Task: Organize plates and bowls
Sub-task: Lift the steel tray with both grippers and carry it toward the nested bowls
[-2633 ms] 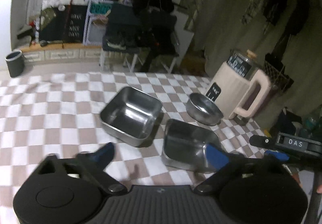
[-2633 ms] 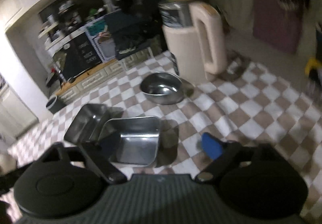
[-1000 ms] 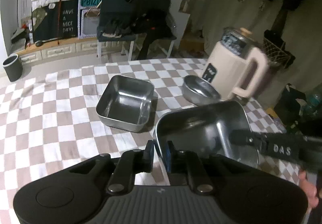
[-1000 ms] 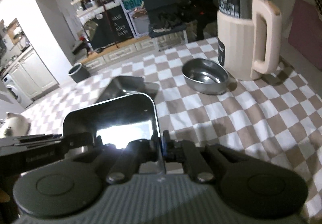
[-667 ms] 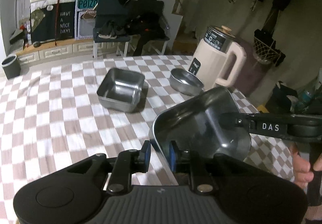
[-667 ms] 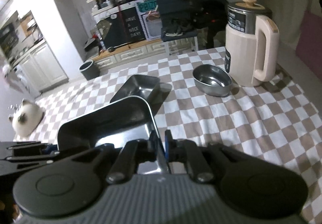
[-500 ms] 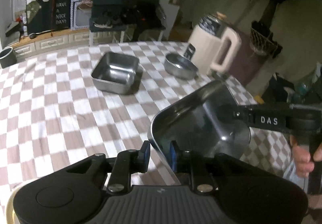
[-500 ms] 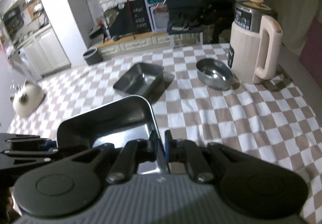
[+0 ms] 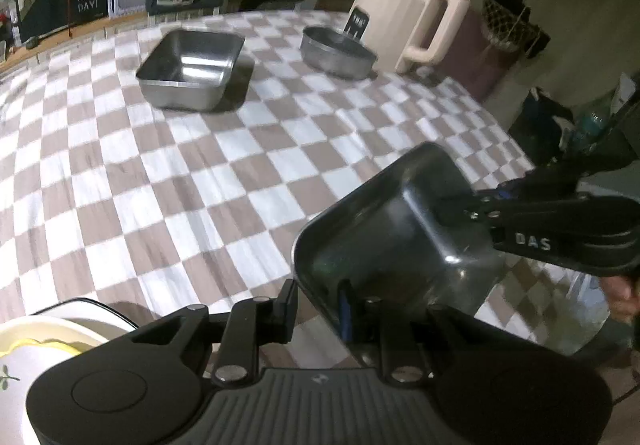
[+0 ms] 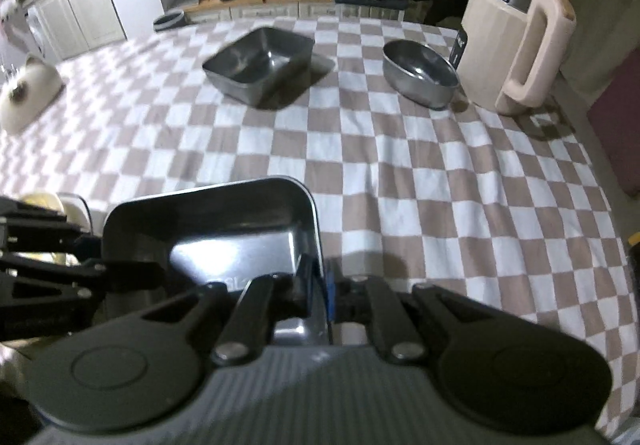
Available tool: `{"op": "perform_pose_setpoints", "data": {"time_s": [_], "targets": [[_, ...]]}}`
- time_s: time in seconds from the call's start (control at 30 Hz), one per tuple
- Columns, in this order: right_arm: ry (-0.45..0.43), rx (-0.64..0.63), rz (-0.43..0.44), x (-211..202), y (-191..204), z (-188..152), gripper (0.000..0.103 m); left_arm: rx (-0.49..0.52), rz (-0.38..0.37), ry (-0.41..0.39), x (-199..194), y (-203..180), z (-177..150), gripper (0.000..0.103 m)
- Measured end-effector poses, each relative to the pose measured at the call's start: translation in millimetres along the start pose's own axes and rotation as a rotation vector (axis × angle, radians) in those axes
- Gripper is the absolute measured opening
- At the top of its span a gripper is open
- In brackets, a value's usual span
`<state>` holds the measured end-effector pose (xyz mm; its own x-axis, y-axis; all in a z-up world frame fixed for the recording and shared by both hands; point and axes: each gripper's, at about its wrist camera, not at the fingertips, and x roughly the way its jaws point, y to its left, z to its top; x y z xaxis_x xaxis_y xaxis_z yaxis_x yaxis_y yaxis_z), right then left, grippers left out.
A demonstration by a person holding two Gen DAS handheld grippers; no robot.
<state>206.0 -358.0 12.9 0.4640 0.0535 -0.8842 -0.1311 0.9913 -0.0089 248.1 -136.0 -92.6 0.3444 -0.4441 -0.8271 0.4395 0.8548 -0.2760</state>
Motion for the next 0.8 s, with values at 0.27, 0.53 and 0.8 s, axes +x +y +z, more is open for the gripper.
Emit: {"op": "perform_pose_setpoints", "data": {"time_s": [0.27, 0.53, 0.8], "targets": [[0.031, -0.030, -0.022, 5.5, 1.7, 1.5, 0.008, 0.037, 0.001, 0.056, 20.9, -3.7, -2.8, 0.022], [0.084, -0.009, -0.023, 13.3, -5.1, -4.0, 0.004, 0.025, 0.009, 0.034, 33.4, -2.1, 3.3, 0.022], [0.117, 0.049, 0.006, 22.1, -10.9, -6.4, 0.004, -0.009, -0.005, 0.014, 37.7, 2.4, 7.1, 0.032]]}}
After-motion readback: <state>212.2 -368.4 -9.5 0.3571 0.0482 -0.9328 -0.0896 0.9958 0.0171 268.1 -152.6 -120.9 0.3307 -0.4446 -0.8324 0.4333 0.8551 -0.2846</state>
